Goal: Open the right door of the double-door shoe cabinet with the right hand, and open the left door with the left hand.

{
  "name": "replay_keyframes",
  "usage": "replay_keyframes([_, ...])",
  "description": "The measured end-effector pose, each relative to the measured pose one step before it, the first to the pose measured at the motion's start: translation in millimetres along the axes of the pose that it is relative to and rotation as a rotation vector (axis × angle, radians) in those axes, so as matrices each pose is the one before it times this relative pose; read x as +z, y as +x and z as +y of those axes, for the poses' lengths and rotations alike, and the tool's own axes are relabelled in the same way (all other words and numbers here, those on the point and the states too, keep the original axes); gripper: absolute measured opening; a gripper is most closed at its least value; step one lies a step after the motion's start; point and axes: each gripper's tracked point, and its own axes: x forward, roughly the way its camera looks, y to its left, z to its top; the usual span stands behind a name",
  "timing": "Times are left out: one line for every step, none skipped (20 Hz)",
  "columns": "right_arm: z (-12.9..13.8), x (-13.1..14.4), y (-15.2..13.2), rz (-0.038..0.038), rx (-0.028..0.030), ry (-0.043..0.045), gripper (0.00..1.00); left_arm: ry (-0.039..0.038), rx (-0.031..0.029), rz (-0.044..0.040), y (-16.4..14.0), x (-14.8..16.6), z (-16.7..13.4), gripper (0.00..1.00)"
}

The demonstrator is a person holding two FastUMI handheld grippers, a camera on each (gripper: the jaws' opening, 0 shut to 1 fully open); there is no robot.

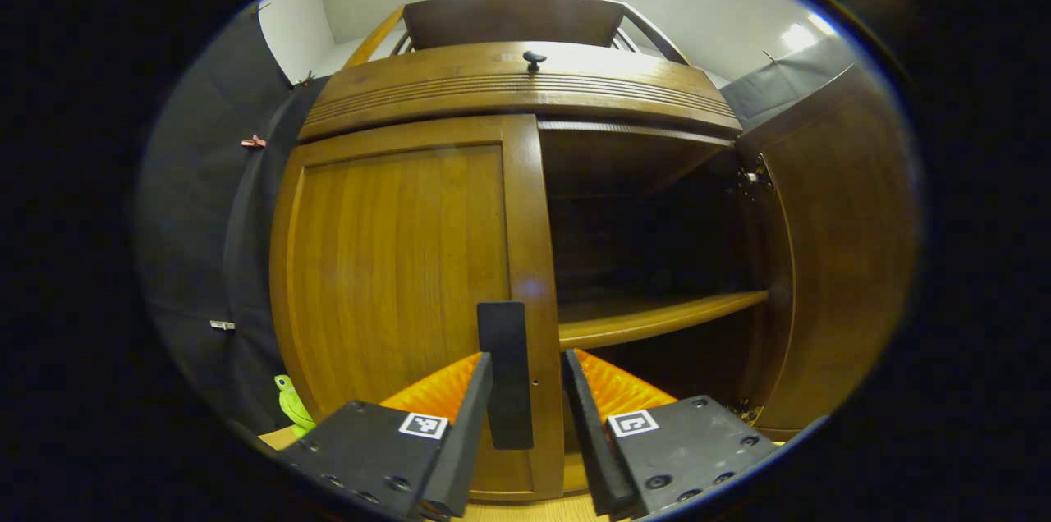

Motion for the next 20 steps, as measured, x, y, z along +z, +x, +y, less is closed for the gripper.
replay_keyframes([1.03,0.27,1.49,-0.00237,0.00174,-0.00342,0.89,0.00355,0.00713,-0.01045,2.05,1.60,2.04,0.54])
replay_keyframes([1.88,-0.32,-0.39,-0.00123,0.00444,-0.00397,0.89,-0.00210,0.00337,0.00719,1.30,-1.04,1.13,0.49])
replay_keyframes([1.61,1.22,-0.45,-0.00374,0.00692,-0.00322,0.89,-0.00418,0.00196,0.00663,-1.68,-2.08,0.39,0.45])
replay_keyframes([2.11,1.30,-0.23,-0.00609,0.00615,-0.00484,0.89,-0.00395,-0.00186,0.01250,-0.43,-2.37,-0.12,0.41])
replay_keyframes([1.18,2.07,-0.38,-0.00716,0.00268,-0.00739,0.93,0.00700,0.00603,0.00798,-0.94,-2.53,1.70,0.41])
replay_keyframes([-1.38,-0.28,0.26,-0.00537,-0.00112,-0.00558,0.89,0.01466,0.01313,-0.00310,0.80,0.57,2.59,0.40])
replay_keyframes([-1.89,0.60,0.52,-0.00398,-0.00400,-0.00354,0.89,0.00894,0.00517,0.00138,1.21,-1.74,0.43,0.39])
replay_keyframes([-0.73,-0.89,-0.18,0.00120,-0.00244,0.00123,0.87,0.00489,0.00280,-0.00569,0.14,1.68,-1.65,0.39])
replay_keyframes([-0.47,-1.14,0.85,0.00369,-0.00175,0.00464,0.85,0.00437,0.00037,0.00420,0.32,-1.79,-0.93,0.40])
replay_keyframes([-0.64,-1.49,-0.81,0.00463,-0.00023,0.00450,0.85,0.00983,0.00083,0.00878,-1.44,-1.76,-0.87,0.42])
replay_keyframes([0.08,-0.90,0.32,0.00366,0.00131,0.00269,0.85,0.01452,0.00671,0.01030,-1.40,-4.33,2.30,0.43])
replay_keyframes([-0.33,0.18,0.44,0.00068,0.00045,-0.00052,0.85,0.01508,0.01160,-0.00338,-1.20,0.01,2.96,0.50])
replay_keyframes([-0.13,0.45,0.62,-0.00269,-0.00035,-0.00313,0.86,0.00502,0.01399,-0.00779,2.30,0.15,3.56,0.56])
replay_keyframes([0.10,0.24,0.46,-0.00176,-0.00053,-0.00337,0.85,-0.00915,0.00396,0.00844,1.62,-1.45,2.16,0.62])
replay_keyframes([1.08,0.45,-0.10,-0.00054,0.00230,-0.00171,0.85,-0.02151,0.00091,0.01390,3.70,-6.07,1.05,0.63])
replay_keyframes([0.37,-0.49,-0.36,0.00003,-0.00002,-0.00045,0.85,-0.02534,-0.00489,0.00900,4.20,-1.85,-0.39,0.65])
replay_keyframes([-0.35,-0.17,-0.02,0.00085,-0.00118,0.00061,0.85,-0.02114,-0.00174,0.00766,3.74,-2.14,0.16,0.70])
replay_keyframes([-1.16,-0.96,0.53,0.00203,-0.00268,0.00168,0.85,-0.00877,0.00426,0.00362,3.84,-1.26,1.23,0.70])
replay_keyframes([-1.15,0.46,0.26,0.00108,-0.00477,0.00120,0.85,0.00438,0.00800,0.00324,5.48,-1.93,2.52,0.69])
replay_keyframes([-1.02,0.16,-0.05,0.00002,-0.00224,0.00122,0.85,0.00754,0.00243,-0.00215,3.79,1.07,1.32,0.70])
